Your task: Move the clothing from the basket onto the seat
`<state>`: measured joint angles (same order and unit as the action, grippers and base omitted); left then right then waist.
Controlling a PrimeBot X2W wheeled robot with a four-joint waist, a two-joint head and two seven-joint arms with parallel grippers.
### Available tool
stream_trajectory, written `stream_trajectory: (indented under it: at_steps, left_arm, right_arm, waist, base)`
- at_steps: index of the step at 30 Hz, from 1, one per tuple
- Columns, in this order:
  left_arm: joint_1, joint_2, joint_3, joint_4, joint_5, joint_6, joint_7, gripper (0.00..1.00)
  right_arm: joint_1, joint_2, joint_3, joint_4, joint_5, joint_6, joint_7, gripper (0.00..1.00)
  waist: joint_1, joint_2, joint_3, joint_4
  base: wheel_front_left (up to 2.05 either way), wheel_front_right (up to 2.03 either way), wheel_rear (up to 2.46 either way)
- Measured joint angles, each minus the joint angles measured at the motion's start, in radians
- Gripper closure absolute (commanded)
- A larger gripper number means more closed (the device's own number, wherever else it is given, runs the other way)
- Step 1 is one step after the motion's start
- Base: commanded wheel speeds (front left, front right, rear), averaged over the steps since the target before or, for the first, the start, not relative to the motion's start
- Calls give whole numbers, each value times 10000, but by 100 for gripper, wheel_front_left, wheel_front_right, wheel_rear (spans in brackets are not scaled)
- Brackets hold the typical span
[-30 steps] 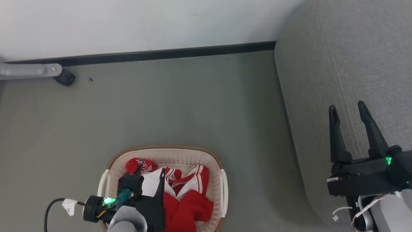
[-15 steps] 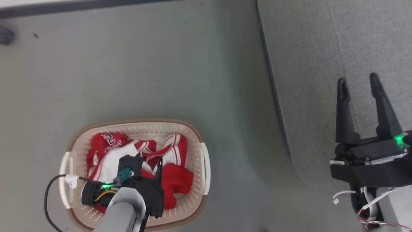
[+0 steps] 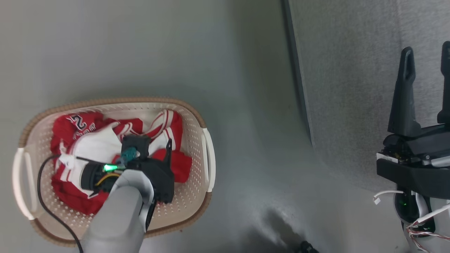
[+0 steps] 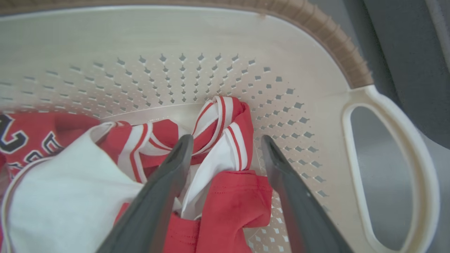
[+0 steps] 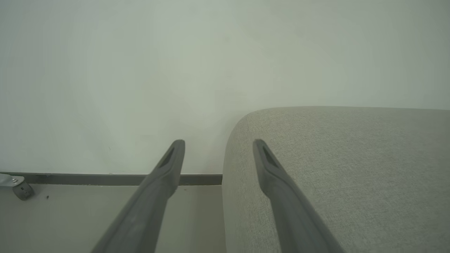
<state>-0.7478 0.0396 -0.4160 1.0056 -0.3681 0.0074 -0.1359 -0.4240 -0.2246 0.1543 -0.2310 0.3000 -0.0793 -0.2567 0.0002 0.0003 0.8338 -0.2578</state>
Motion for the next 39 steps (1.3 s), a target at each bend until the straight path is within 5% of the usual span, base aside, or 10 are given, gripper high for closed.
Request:
stream_trajectory:
  at_steps: [20,21,22,23,39]
  left_arm:
    - [-937,48,468,1519,-174,13,25,0]
    - [-937,48,468,1519,-174,13,25,16]
    - [-1000,35,516,1570,-215,13,25,68]
    - [-1000,35,516,1570,-215,13,25,100]
    - [-1302,-2,481,2057,-593,-173,-96,100]
  right_arm:
    - [-175,194,-245,-435,-127,0,-2,0]
    - [-175,194,-245,-435,-127,0,-2,0]
    - [-178,203,-249,-437,-188,0,-2,0]
    - [-178,203,-249,-437,-188,0,-2,0]
    - [-385,284,-257,-96,-385,115,-2,0]
  waist:
    - [-2,-2,1865,-156]
    - [-2,-2,1865,-156]
    - [-2,-2,1888,-129]
    - [-2,-2,1888,-129]
    - [-2,-2,1556,108]
  base:
    - [0,0,0]
    - [0,0,0]
    - [0,0,0]
    - [0,0,0]
    - [0,0,0]
